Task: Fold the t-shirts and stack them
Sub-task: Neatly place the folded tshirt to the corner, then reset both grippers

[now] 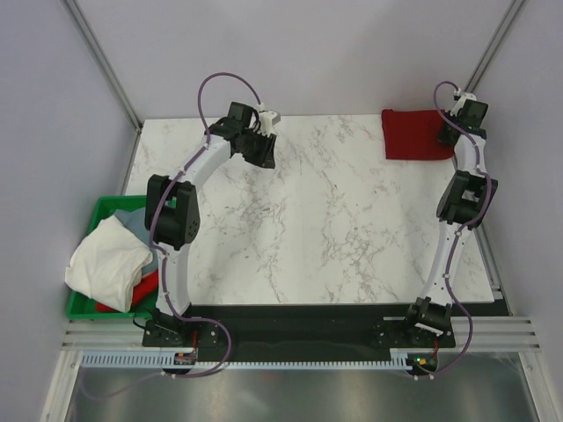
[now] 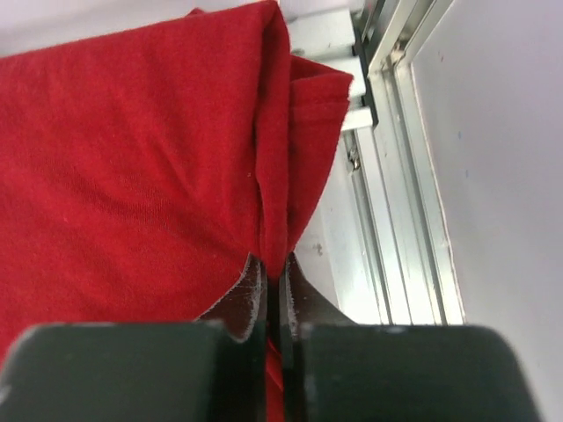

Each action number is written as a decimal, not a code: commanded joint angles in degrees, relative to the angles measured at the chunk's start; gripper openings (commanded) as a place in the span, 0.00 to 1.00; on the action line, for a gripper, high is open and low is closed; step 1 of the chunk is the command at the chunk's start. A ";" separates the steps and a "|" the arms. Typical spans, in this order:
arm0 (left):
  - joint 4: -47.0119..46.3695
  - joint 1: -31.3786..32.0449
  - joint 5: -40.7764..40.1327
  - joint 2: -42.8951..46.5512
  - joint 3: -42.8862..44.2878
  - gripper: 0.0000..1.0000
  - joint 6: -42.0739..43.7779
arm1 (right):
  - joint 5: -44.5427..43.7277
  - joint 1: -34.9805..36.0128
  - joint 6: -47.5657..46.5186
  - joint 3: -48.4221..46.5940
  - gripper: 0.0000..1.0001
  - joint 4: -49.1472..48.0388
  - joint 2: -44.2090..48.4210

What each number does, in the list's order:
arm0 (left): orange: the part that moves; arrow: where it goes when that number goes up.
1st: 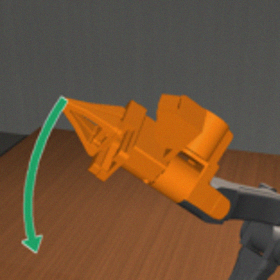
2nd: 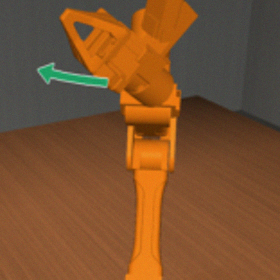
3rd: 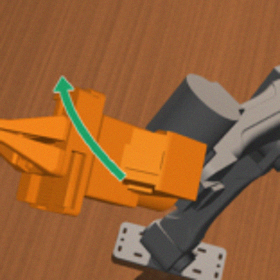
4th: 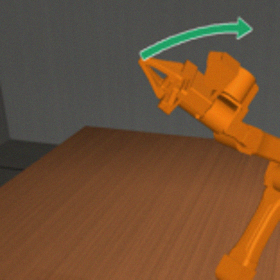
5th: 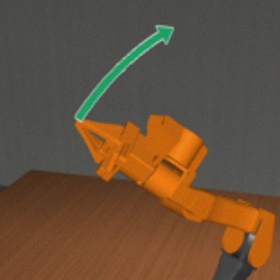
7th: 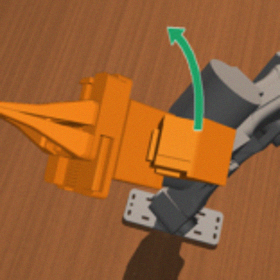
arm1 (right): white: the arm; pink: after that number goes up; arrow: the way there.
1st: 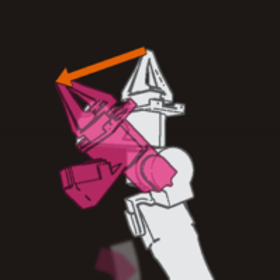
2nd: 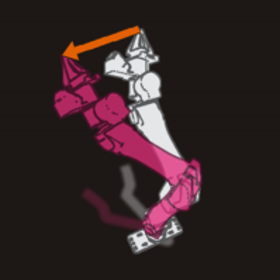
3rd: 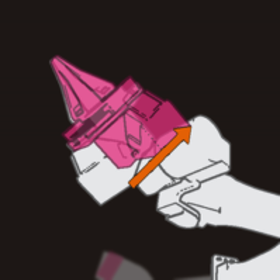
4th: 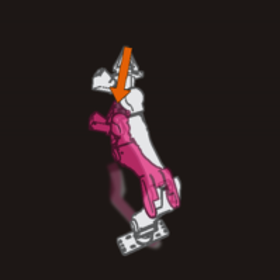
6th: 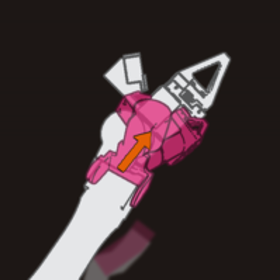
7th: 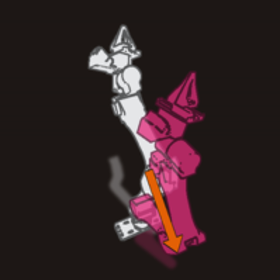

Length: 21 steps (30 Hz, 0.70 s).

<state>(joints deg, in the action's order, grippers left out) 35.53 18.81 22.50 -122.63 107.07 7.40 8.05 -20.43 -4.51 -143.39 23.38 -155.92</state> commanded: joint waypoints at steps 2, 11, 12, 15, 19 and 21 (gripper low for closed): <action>-0.20 0.97 -1.67 -0.33 1.39 0.40 2.53 | -2.08 -0.23 0.64 -3.91 0.21 -4.74 -0.79; -0.11 0.62 -2.63 3.44 2.88 0.45 0.60 | -0.32 -1.20 2.58 5.91 0.64 -4.21 12.99; -0.28 0.53 -3.07 3.97 3.41 0.46 0.60 | -0.23 -1.20 2.67 8.19 0.69 -4.74 17.44; -1.07 0.53 -6.06 6.26 4.90 0.52 0.51 | 1.87 -1.02 2.93 20.21 0.98 -6.50 26.96; -2.04 0.53 -3.62 8.19 5.70 1.00 2.61 | 1.79 1.00 2.76 33.68 0.98 -7.29 39.26; -2.22 0.44 -2.99 9.50 5.26 1.00 2.62 | 3.27 3.19 1.62 42.00 0.98 -7.21 45.94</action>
<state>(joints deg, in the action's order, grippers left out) 35.42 19.51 18.20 -118.48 109.95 8.01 8.36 -20.36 -1.83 -109.71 18.52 -119.02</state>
